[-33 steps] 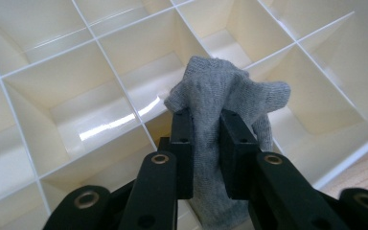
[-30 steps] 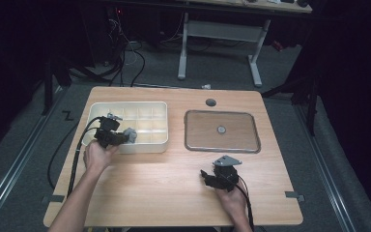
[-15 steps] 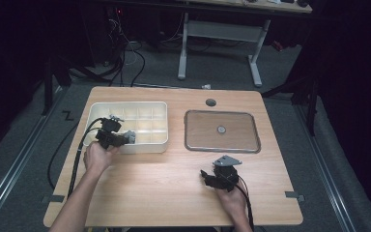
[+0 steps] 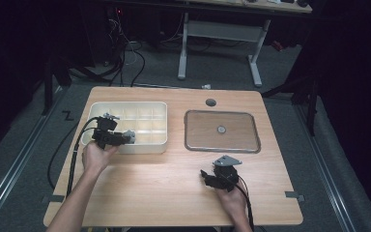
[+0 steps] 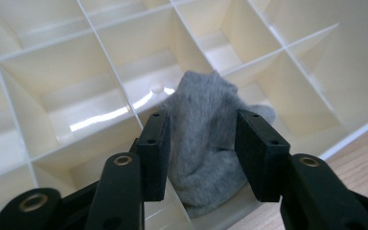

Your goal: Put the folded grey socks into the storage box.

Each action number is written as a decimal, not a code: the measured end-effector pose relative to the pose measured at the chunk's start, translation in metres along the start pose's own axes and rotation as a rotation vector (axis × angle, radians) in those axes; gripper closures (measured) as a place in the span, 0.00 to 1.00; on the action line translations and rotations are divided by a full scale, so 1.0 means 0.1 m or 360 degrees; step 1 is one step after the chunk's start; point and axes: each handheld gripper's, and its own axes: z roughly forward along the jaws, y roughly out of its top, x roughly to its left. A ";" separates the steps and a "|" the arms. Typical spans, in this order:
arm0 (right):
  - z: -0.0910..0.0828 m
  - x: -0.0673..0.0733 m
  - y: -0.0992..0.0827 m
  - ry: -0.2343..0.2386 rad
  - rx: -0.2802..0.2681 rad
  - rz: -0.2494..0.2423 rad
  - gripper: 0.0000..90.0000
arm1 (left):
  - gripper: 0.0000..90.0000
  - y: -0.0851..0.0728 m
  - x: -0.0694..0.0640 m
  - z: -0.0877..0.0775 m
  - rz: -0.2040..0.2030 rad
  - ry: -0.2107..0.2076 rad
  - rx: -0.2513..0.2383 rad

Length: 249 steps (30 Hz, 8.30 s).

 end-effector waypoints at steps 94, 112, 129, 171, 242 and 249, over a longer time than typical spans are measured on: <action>0.00 0.00 0.00 0.0000 0.0000 0.0002 0.39 | 0.49 -0.22 -0.09 -0.42 -0.0096 0.0069 -0.0218; 0.00 0.00 0.00 0.0000 0.0000 0.0004 0.39 | 0.49 -0.33 -0.16 -0.57 -0.0123 0.0027 -0.0305; 0.00 0.00 0.00 0.0000 0.0000 0.0004 0.39 | 0.48 -0.47 -0.18 -0.68 -0.0133 0.0006 -0.0346; 0.00 0.00 0.00 -0.0002 0.0000 0.0005 0.39 | 0.48 -0.86 -0.27 -0.65 -0.0150 -0.0062 -0.0374; 0.00 0.00 0.00 -0.0002 -0.0001 0.0005 0.39 | 0.38 -1.28 -0.59 -0.07 -0.0126 -0.0052 -0.0197; 0.00 0.00 0.00 0.0001 0.0002 0.0001 0.38 | 0.35 -1.30 -0.62 -0.01 -0.0116 -0.0035 -0.0193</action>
